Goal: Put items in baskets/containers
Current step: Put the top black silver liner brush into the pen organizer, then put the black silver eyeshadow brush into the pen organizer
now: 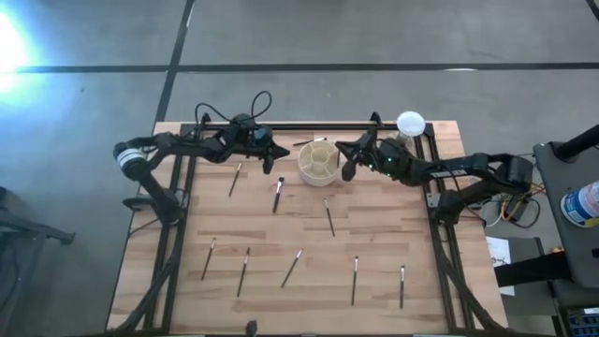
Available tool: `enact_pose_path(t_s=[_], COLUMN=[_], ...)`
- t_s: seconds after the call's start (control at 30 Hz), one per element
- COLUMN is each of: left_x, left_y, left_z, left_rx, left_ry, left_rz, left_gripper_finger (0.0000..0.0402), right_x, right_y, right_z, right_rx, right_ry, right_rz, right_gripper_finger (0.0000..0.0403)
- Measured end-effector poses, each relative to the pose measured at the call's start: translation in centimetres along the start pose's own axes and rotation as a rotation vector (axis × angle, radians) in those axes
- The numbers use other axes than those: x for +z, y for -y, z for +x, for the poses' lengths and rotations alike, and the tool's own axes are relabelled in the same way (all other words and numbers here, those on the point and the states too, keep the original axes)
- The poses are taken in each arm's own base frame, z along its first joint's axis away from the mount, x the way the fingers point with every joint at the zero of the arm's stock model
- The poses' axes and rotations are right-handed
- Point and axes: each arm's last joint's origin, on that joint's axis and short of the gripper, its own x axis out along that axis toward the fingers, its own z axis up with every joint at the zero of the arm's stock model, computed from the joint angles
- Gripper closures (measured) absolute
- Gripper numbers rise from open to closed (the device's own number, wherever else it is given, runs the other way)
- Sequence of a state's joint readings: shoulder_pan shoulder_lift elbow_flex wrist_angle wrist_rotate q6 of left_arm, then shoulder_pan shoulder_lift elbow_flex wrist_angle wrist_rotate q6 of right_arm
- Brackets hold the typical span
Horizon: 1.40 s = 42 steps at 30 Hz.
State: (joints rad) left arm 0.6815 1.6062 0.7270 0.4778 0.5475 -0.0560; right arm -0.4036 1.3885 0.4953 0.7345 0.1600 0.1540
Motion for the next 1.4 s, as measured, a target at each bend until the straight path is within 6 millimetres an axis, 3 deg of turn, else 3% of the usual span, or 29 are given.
enact_pose_path(t_s=[0.2, 0.53, 0.73, 0.93, 1.17, 1.4], left_x=[0.1, 0.0, 0.6, 1.8, 1.5, 0.4], left_y=[-0.7, -1.9, -2.0, -2.3, -3.5, -5.5], left_z=[-0.4, -1.1, -0.9, -0.7, 1.0, 3.9], left_rx=[0.032, 0.068, 0.077, 0.123, 0.117, 0.1], left_ry=[0.008, 0.011, -0.029, -0.054, -0.089, -0.15], left_rz=[-0.013, -0.037, -0.052, -0.031, -0.017, -0.001], left_gripper_finger=[0.0402, 0.0402, 0.0398, 0.0358, 0.0315, 0.0307], right_x=[-0.8, -1.6, -1.7, -0.3, 1.9, 3.1], right_y=[0.0, 0.2, 0.2, 0.2, 0.2, 0.3], right_z=[1.4, 1.8, 1.7, 0.9, -1.2, -2.6], right_rx=[-0.05, -0.083, -0.087, -0.082, -0.088, -0.083], right_ry=[-0.079, -0.131, -0.142, -0.12, -0.094, -0.08], right_rz=[0.178, 0.347, 0.334, 0.295, 0.218, 0.188], right_gripper_finger=[0.0385, 0.0381, 0.0336, 0.028, 0.024, 0.0232])
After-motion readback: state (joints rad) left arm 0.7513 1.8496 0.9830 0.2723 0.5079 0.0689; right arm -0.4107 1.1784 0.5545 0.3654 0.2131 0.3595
